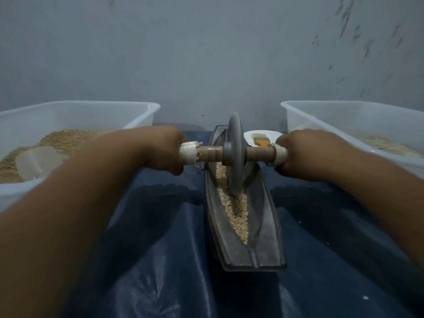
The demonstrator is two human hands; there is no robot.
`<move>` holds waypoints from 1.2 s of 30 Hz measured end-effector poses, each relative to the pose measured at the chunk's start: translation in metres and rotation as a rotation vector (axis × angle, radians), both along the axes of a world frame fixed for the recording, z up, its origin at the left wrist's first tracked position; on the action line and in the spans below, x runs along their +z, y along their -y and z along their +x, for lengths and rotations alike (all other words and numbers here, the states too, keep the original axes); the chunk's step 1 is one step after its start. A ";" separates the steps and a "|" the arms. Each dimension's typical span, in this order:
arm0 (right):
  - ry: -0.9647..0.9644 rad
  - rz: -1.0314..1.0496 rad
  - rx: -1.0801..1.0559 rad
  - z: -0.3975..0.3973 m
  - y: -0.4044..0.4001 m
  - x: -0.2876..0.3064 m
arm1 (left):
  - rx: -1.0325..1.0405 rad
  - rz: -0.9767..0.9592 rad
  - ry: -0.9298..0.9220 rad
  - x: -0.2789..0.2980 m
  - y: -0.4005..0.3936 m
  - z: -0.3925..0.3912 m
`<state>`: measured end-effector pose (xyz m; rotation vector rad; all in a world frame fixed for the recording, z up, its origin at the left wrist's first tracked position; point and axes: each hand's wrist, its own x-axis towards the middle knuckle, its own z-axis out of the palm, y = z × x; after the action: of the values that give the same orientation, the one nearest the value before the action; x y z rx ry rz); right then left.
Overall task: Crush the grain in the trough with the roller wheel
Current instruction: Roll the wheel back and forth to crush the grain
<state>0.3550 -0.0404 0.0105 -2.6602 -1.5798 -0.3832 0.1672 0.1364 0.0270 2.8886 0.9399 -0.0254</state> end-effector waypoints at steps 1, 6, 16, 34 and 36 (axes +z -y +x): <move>-0.022 -0.024 0.006 0.001 0.000 0.002 | 0.001 -0.024 -0.033 0.002 0.001 -0.001; -0.499 -0.349 -0.014 -0.003 0.025 0.025 | -0.032 -0.145 -0.283 0.018 0.007 -0.011; -0.016 -0.014 0.042 0.004 0.007 0.000 | 0.012 -0.022 -0.073 0.003 -0.002 -0.006; -0.396 -0.299 0.021 0.000 0.021 0.021 | -0.016 -0.076 -0.265 0.020 0.006 -0.015; -0.566 -0.403 0.010 -0.004 0.029 0.027 | -0.043 -0.091 -0.299 0.026 0.010 -0.017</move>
<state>0.3512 -0.0695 0.0372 -2.6542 -1.5917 0.7025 0.1503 0.1261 0.0534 2.8688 0.8911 -0.5016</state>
